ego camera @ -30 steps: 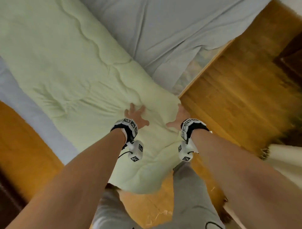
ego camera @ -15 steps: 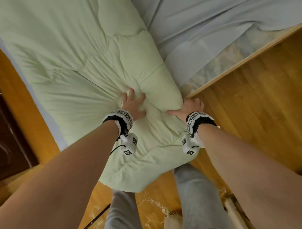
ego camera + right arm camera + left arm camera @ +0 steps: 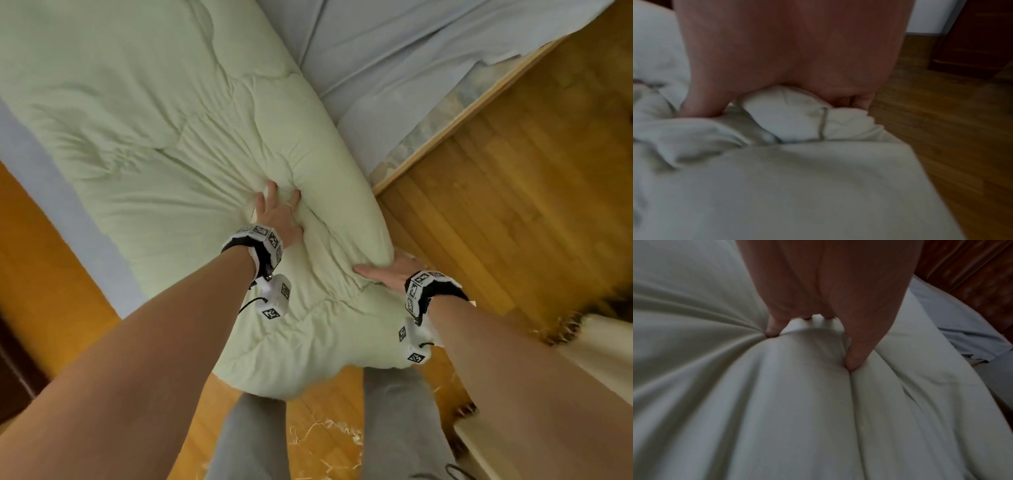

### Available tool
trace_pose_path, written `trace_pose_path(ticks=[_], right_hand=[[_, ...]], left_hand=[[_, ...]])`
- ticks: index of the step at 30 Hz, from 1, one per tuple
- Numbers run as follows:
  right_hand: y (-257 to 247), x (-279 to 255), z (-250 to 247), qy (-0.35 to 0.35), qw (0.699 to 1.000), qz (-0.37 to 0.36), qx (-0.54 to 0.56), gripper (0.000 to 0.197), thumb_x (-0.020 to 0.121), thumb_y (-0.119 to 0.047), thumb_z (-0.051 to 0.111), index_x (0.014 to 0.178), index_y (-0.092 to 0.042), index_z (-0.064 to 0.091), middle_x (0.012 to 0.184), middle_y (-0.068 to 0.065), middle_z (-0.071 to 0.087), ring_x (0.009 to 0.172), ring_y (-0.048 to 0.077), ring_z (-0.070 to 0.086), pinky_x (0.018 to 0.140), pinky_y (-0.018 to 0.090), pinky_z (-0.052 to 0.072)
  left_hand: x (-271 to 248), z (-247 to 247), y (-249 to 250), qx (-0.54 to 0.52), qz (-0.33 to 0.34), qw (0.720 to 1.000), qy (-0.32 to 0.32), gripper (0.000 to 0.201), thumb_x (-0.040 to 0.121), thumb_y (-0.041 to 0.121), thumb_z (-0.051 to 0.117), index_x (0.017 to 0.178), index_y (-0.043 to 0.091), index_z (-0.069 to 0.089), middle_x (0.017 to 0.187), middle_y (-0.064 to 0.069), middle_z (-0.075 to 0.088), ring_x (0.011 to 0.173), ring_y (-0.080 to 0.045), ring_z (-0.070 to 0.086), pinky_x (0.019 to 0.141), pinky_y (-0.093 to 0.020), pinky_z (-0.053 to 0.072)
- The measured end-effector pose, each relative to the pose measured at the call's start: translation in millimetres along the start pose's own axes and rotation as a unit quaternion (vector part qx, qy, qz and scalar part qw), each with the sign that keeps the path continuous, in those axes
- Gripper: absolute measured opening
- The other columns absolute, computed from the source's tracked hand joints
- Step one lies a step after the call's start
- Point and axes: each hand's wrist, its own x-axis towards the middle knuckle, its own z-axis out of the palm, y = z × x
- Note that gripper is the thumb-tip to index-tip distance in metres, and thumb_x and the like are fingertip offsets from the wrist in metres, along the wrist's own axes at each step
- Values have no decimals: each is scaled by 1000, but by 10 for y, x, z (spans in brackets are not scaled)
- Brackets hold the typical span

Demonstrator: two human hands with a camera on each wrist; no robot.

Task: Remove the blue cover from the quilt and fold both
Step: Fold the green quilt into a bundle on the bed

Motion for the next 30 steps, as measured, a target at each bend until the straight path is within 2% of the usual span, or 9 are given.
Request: trace_pose_path(ticks=[5, 8, 11, 14, 16, 18, 22, 25, 30], right_hand=[[425, -67, 279, -1, 997, 4, 78, 139, 32, -95, 67, 146, -21, 38, 142, 3, 52, 126, 28, 52, 106, 46, 43], [495, 12, 443, -1, 991, 11, 136, 143, 42, -94, 64, 154, -16, 21, 154, 6, 37, 137, 28, 42, 113, 46, 35], [584, 44, 602, 5, 993, 8, 116, 133, 51, -93, 56, 153, -16, 22, 153, 9, 37, 136, 30, 42, 113, 46, 35], [576, -140, 531, 39, 998, 6, 50, 94, 82, -62, 61, 151, -8, 25, 151, 19, 36, 135, 37, 39, 112, 47, 34], [425, -292, 438, 27, 999, 18, -31, 87, 91, -45, 59, 153, -4, 14, 156, 22, 21, 141, 41, 28, 114, 48, 30], [162, -529, 418, 23, 993, -6, -118, 89, 91, -45, 58, 154, -8, 8, 159, 18, 13, 142, 40, 26, 114, 48, 30], [-477, -989, 738, 9, 971, -153, -185, 86, 84, -41, 65, 150, -11, 19, 146, 15, 36, 131, 36, 40, 105, 45, 40], [-859, -1283, 1311, -6, 957, -206, -204, 92, 79, -43, 71, 150, -14, 19, 145, 15, 36, 129, 36, 43, 104, 44, 41], [-1216, -1474, 2498, 104, 954, -215, -183, 125, 64, -53, 80, 152, -20, -2, 151, 15, 16, 129, 41, 41, 102, 47, 44]], left_hand=[[-115, 151, -50, -16, -15, 1000, 8, 91, 79, 25, 54, 150, 47, 2, 157, 8, -26, 147, -27, -18, 114, -64, 16], [-315, 205, -25, -50, -28, 998, 32, 95, 80, 21, 57, 151, 46, -1, 158, 9, -25, 149, -23, -16, 114, -62, 18], [-656, 330, -23, -78, -28, 996, 44, 100, 84, 23, 67, 153, 38, -4, 160, 4, -21, 150, -26, -8, 116, -58, 20], [-1082, 365, -128, -149, -49, 986, 63, 99, 87, 20, 68, 155, 30, -3, 161, -2, -16, 149, -30, 9, 118, -47, 25], [-1353, 353, -239, -201, -83, 972, 86, 95, 88, 19, 67, 156, 27, 2, 162, -2, -13, 149, -29, 13, 118, -45, 26], [-1628, 361, -442, -218, -123, 961, 114, 90, 89, 22, 65, 156, 23, 5, 163, -3, -7, 149, -29, 12, 118, -47, 25], [-2147, 445, -1110, -258, -247, 924, 139, 85, 93, 27, 61, 156, 18, 4, 163, -4, -1, 148, -30, 11, 118, -48, 23], [-2374, 761, -1808, -348, -313, 875, 126, 79, 92, 24, 59, 155, 10, 13, 161, -12, 15, 145, -32, 22, 116, -45, 27], [-2352, 1448, -2669, -479, -260, 836, 67, 60, 93, 10, 50, 150, 14, 32, 145, -16, 44, 108, -23, 58, 87, -32, 48]])
